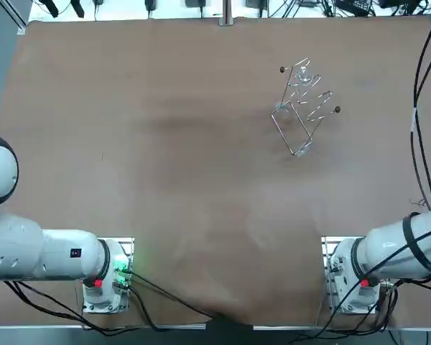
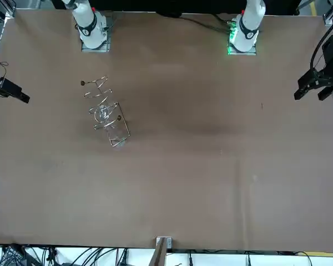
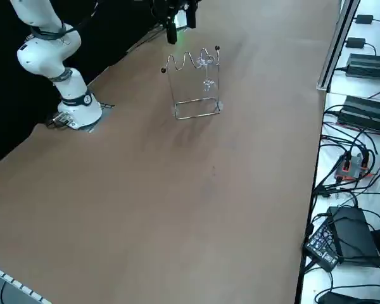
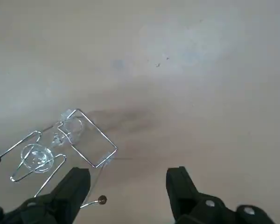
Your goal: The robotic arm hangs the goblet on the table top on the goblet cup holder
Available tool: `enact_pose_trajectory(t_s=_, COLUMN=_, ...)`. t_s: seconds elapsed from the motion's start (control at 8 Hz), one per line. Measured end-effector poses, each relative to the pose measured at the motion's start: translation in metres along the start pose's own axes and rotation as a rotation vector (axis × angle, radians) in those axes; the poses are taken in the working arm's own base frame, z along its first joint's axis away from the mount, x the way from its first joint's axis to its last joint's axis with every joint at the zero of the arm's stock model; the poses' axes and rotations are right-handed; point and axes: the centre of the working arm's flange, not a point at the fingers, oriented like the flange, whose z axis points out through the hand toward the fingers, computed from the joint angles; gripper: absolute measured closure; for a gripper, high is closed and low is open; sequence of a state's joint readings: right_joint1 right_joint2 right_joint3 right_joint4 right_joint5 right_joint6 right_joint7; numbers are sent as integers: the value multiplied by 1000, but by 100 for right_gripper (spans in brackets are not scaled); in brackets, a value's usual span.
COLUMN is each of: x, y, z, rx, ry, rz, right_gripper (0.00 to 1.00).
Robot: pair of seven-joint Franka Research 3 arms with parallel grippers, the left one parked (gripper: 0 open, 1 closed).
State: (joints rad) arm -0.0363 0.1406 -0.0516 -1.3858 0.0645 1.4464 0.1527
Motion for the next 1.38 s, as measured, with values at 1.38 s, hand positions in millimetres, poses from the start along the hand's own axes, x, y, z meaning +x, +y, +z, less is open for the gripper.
enact_pose_trajectory(t_s=1.38, x=1, y=16, z=27, rx=-41, ry=-52, rz=-109, right_gripper=0)
